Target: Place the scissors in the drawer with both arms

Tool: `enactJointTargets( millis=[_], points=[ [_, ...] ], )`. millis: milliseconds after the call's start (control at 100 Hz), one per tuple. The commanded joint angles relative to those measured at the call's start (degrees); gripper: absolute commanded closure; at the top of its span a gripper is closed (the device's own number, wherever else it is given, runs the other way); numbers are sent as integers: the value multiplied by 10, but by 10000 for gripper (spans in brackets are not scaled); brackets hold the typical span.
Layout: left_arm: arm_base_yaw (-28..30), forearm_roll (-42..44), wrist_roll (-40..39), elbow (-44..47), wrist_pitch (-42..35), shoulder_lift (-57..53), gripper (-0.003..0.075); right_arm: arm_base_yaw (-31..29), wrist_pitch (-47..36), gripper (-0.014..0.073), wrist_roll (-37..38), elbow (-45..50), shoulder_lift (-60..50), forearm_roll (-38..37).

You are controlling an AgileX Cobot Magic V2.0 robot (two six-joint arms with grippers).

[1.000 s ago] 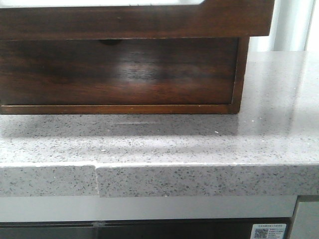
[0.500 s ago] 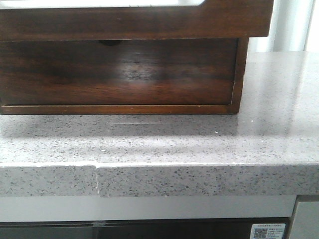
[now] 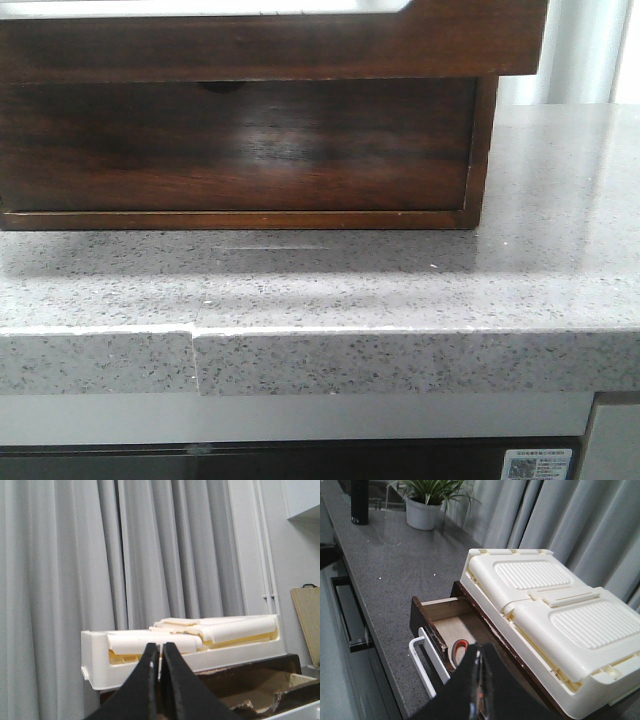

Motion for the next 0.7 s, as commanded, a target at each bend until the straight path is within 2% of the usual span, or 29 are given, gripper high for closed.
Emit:
enactJointTargets(
  millis=[0, 380, 690],
  points=[
    [-5, -16, -7, 8, -35, 2, 741, -4, -86, 642, 4, 48, -51, 11],
    [-5, -28, -7, 71, -46, 2, 742, -4, -275, 642, 4, 369, -303, 3],
    [-5, -42, -7, 94, -43, 2, 742, -4, -285, 643, 4, 558, -438, 3]
  ],
)
